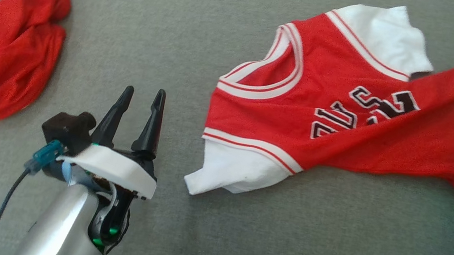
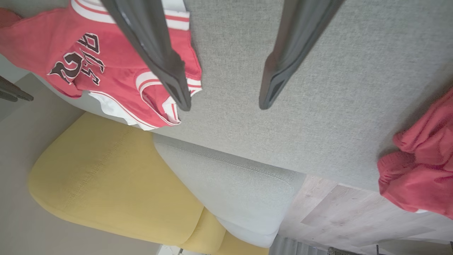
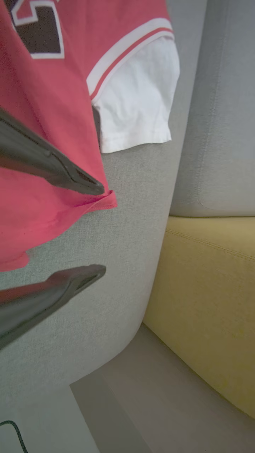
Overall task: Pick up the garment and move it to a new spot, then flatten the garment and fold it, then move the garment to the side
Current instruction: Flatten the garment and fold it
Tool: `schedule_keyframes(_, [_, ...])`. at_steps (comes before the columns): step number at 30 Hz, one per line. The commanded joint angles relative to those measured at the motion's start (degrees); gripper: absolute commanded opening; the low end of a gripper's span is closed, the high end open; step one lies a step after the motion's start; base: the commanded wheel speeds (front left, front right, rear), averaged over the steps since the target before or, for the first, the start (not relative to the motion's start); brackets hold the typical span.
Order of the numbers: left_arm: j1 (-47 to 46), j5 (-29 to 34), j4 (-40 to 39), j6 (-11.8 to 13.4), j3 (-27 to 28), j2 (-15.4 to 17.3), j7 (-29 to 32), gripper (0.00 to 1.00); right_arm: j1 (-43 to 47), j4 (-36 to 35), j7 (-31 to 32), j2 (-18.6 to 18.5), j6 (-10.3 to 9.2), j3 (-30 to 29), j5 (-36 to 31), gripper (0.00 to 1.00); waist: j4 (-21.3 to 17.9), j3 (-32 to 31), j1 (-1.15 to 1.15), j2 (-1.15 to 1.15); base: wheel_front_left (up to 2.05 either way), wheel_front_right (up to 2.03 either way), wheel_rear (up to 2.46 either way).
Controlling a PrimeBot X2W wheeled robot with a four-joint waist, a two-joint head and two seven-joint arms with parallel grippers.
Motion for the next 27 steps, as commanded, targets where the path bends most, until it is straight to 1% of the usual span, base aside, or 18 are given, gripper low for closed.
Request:
schedule_keyframes(1, [-1.02, 0.3, -1.8, 0.12, 1.99, 0.53, -0.52, 1.0, -0.9, -1.6, -1.94, 0.69, 0.11, 0.36, 0.27, 1.0, -1.39, -1.26, 0.0, 0.0, 0.0, 0.0, 0.0])
schedule_keyframes(7, [0.61, -0.54, -2.1, 0.24, 2.44, 0.53, -0.52, 1.0, 3.19, -4.01, -9.21, 4.13, 0.11, -0.37, 4.09, 1.0, -5.55, -4.05, 0.0, 0.0, 0.0, 0.0, 0.0])
schedule_keyframes(10, [1.11, -0.88, -2.13, 0.27, 2.5, 0.53, -0.52, 1.0, 6.21, -7.57, -11.97, 5.72, 0.11, -0.15, 7.37, 1.0, -7.35, -4.87, 0.0, 0.0, 0.0, 0.0, 0.0])
schedule_keyframes(13, [1.54, -1.1, -2.09, 0.39, 2.56, 0.53, -0.52, 1.0, 10.3, -12.67, -13.55, 7.16, 0.11, 0.62, 10.74, 1.0, -8.83, -5.5, 0.0, 0.0, 0.0, 0.0, 0.0])
schedule_keyframes(16, [1.98, -1.18, -1.86, 0.35, 2.28, 0.53, -0.52, 1.0, 15.7, -19.06, -14.09, 8.42, 0.11, 0.7, 13.62, 1.0, -9.86, -5.99, 0.0, 0.0, 0.0, 0.0, 0.0])
schedule_keyframes(22, [2.78, -1.32, -0.13, 0.2, 1.59, 0.53, -0.52, 1.0, 27.07, -31.64, -12.63, 11.36, 0.11, 0.07, 15.6, 1.0, -11.35, -6.15, 0.0, 0.0, 0.0, 0.0, 0.0])
schedule_keyframes(25, [2.56, -1.06, 2.01, 0.06, 0.8, 0.53, -0.52, 1.0, 30.25, -36.12, -11.26, 12.4, 0.11, -0.59, 16.12, 1.0, -11.99, -5.84, 0.0, 0.0, 0.0, 0.0, 0.0])
schedule_keyframes(27, [2.36, -0.99, 2.93, -0.03, 0.43, 0.53, -0.52, 1.0, 30.9, -37.33, -10.81, 12.62, 0.11, -0.7, 16.09, 1.0, -12.19, -5.74, 0.0, 0.0, 0.0, 0.0, 0.0])
